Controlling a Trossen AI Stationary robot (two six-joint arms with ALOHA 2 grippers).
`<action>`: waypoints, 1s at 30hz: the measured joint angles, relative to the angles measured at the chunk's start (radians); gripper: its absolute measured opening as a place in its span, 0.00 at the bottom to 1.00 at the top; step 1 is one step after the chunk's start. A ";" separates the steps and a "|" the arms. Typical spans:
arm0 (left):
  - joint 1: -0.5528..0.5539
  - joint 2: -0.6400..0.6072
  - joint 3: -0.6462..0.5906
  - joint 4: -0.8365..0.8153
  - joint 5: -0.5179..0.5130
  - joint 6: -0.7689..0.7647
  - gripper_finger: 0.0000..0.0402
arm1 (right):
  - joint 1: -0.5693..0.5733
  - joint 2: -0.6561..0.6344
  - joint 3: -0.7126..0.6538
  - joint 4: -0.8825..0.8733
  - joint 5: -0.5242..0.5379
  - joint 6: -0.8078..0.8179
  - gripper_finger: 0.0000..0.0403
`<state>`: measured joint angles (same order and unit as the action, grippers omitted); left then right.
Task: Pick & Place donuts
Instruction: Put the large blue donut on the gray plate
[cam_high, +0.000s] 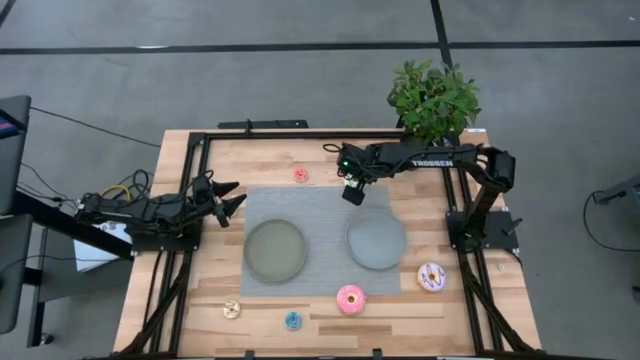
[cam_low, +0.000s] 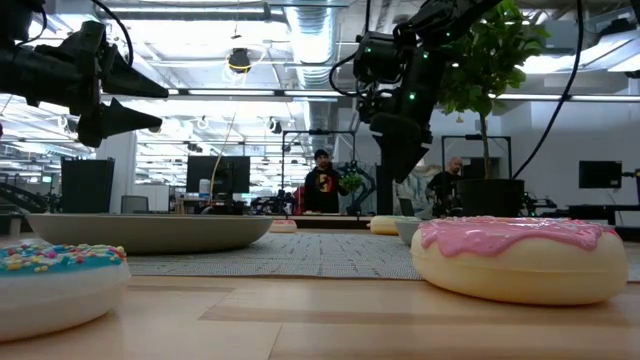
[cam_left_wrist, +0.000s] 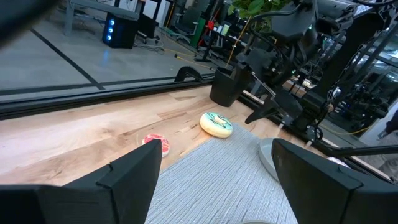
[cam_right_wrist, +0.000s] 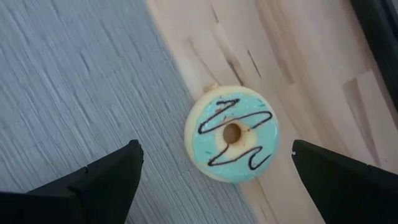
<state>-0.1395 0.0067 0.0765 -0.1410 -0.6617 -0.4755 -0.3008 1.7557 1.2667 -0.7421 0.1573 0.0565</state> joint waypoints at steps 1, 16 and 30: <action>0.000 0.000 0.000 0.000 0.000 0.000 0.74 | 0.000 0.000 0.000 -0.001 0.000 0.002 0.99; 0.000 0.000 0.000 0.000 0.000 0.000 0.74 | -0.029 0.000 0.000 -0.019 -0.138 0.031 0.98; 0.000 0.000 0.000 0.000 0.000 -0.010 0.74 | -0.149 0.000 0.000 -0.025 -0.189 0.155 0.98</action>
<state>-0.1398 0.0063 0.0769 -0.1406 -0.6617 -0.4850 -0.4496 1.7557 1.2667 -0.7667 -0.0314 0.2118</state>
